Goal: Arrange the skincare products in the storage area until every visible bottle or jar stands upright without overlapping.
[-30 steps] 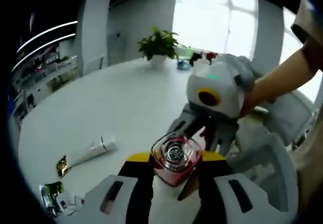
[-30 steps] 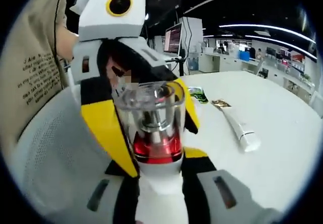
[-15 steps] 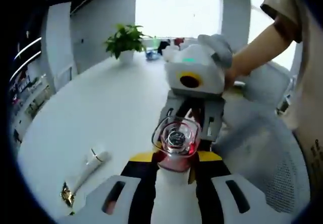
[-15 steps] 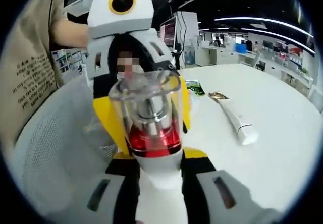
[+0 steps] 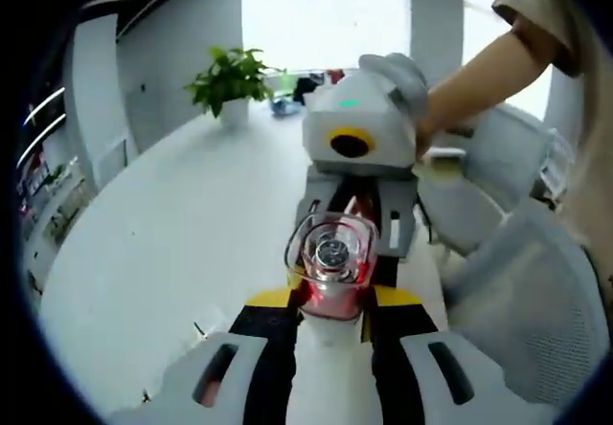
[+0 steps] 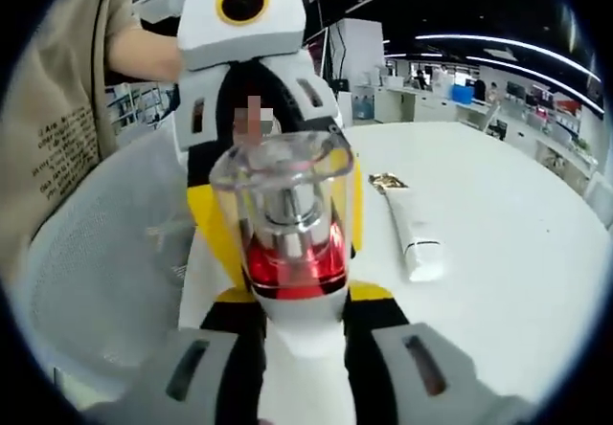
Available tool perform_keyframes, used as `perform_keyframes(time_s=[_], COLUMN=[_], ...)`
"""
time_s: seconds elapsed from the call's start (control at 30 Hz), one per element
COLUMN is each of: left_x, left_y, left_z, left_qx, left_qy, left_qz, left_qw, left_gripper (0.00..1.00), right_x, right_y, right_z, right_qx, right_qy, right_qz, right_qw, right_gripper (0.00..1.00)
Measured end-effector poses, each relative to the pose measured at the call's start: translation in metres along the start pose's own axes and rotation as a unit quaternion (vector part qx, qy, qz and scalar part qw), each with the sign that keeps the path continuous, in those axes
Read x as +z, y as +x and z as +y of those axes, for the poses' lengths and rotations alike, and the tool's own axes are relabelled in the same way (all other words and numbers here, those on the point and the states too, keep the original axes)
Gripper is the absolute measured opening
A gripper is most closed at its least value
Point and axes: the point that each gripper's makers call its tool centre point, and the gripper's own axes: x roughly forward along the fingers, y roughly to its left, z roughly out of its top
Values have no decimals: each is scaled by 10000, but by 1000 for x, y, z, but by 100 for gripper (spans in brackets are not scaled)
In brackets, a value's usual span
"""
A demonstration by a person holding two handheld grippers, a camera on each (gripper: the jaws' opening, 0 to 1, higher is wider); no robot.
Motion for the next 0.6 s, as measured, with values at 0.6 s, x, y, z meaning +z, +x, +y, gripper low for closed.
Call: perform_keyframes(time_s=[0.6], left_x=[13], left_y=[18], left_z=[36], left_qx=[48], left_qy=[-84], left_qz=[-44], left_qw=[9999], left_gripper=[26], right_x=[0], right_y=[-9], right_z=[-41], right_qx=[210], right_qy=[-91], right_qz=[155], right_qw=[9996], right_gripper=[30])
